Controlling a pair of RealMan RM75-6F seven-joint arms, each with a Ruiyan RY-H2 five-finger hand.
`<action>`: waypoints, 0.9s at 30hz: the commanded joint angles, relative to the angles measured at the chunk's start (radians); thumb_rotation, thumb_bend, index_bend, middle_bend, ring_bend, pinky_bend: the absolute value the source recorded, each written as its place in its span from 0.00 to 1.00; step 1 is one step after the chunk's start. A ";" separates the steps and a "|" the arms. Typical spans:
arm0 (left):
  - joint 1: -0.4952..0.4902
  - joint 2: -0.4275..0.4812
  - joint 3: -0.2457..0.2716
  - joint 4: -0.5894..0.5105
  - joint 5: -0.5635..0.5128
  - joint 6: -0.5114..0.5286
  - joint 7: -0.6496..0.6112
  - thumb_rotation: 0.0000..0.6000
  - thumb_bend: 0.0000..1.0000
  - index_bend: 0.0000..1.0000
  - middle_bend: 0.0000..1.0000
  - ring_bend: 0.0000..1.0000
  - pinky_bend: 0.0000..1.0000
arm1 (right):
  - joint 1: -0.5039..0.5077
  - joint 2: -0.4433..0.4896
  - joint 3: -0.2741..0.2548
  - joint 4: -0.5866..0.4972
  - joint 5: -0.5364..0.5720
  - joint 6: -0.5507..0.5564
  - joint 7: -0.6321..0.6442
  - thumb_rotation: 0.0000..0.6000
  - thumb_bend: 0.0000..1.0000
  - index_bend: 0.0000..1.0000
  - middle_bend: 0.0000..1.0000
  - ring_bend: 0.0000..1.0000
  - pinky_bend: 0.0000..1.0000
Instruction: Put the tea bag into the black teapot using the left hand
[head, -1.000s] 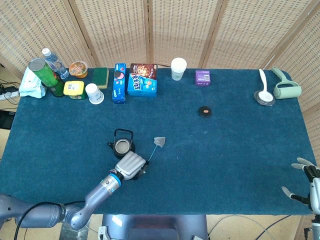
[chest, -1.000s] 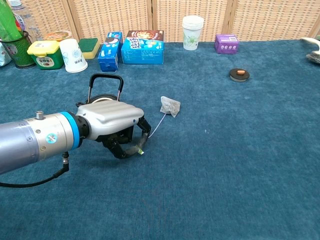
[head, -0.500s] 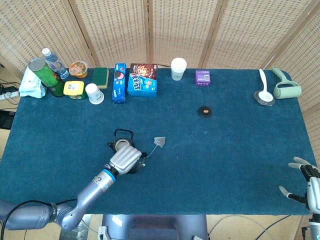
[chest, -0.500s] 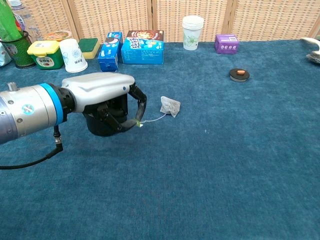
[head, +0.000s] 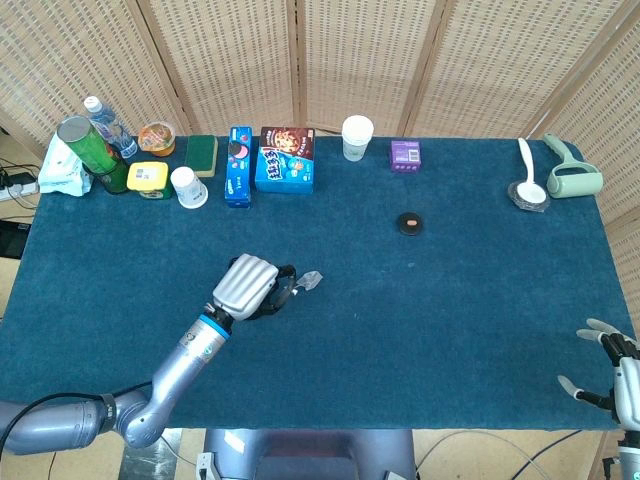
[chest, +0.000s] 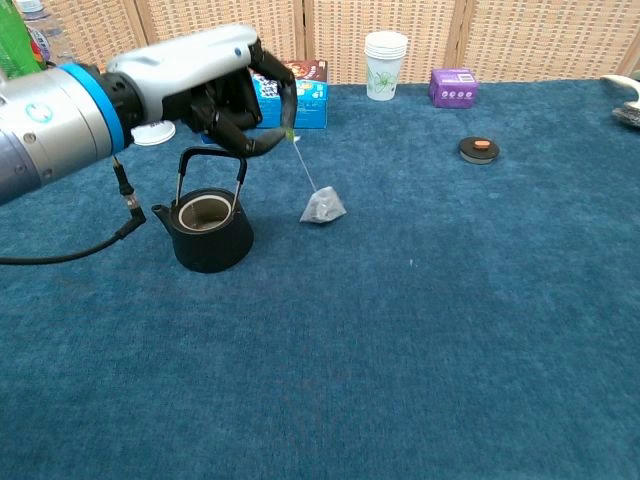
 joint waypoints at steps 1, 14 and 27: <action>0.001 0.006 -0.016 -0.003 0.001 0.012 -0.008 1.00 0.52 0.62 1.00 0.98 0.90 | -0.002 -0.003 0.002 0.009 0.010 -0.008 0.009 1.00 0.03 0.31 0.23 0.24 0.18; 0.054 0.082 -0.028 -0.073 0.020 0.094 -0.016 1.00 0.52 0.62 1.00 0.98 0.90 | -0.005 -0.013 0.007 0.041 0.027 -0.024 0.036 1.00 0.03 0.31 0.23 0.24 0.18; 0.115 0.176 -0.013 -0.142 0.065 0.148 -0.044 1.00 0.51 0.62 1.00 0.98 0.90 | 0.006 -0.015 0.011 0.039 0.021 -0.036 0.031 1.00 0.03 0.31 0.23 0.24 0.18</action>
